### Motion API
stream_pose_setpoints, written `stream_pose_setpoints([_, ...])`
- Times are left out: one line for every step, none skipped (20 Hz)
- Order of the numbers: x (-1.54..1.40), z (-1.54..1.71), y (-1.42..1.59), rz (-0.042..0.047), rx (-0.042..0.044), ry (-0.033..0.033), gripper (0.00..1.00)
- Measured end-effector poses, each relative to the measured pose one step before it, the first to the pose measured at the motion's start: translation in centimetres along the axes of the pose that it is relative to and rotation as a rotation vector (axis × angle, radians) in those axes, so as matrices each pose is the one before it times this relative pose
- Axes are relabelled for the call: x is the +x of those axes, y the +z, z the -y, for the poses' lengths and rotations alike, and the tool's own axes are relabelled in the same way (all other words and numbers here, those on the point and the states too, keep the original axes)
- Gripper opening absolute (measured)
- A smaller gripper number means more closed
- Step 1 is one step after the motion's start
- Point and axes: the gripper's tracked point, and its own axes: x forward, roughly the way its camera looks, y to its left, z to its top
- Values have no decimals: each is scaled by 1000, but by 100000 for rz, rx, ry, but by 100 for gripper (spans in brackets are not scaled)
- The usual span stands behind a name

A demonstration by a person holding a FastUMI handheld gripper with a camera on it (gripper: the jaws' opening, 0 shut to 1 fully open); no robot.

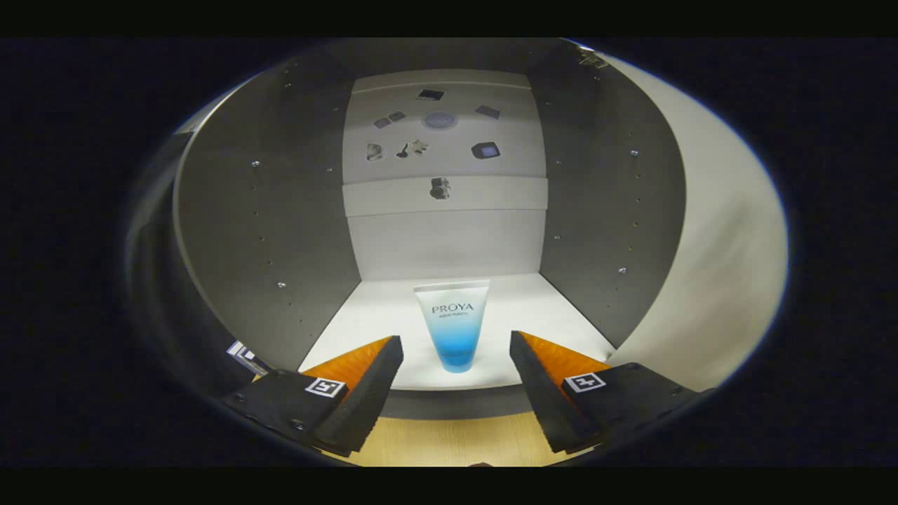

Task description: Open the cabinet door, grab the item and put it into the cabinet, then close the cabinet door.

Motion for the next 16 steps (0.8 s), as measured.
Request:
stream_pose_setpoints([-1348,-268,-60,1454,448,827,98])
stream_pose_setpoints([-1397,-120,-79,1115,169,353,98])
stream_pose_setpoints([-1562,93,-12,1221,-111,-66,98])
stream_pose_setpoints([-1618,70,66,1406,-129,-331,98])
stream_pose_setpoints([-1463,169,11,1270,-86,-540,98])
stream_pose_setpoints([-1549,202,59,1399,159,-691,98])
stream_pose_setpoints([-1612,210,125,1275,102,-550,98])
stream_pose_setpoints([-1401,242,36,1339,-108,-609,98])
stream_pose_setpoints([-1459,236,24,1070,-182,-573,98])
stream_pose_setpoints([-1405,360,-30,956,-132,-763,98])
stream_pose_setpoints([-1451,409,-45,929,-160,-687,98])
stream_pose_setpoints([-1452,372,-146,746,-5,-528,98])
stream_pose_setpoints([-1392,265,-146,638,-14,-307,98])
stream_pose_setpoints([-1282,374,-182,409,-293,-302,98])
stream_pose_setpoints([-1404,497,-252,138,-445,-369,98])
stream_pose_setpoints([-1294,522,-320,-170,-392,-324,98])
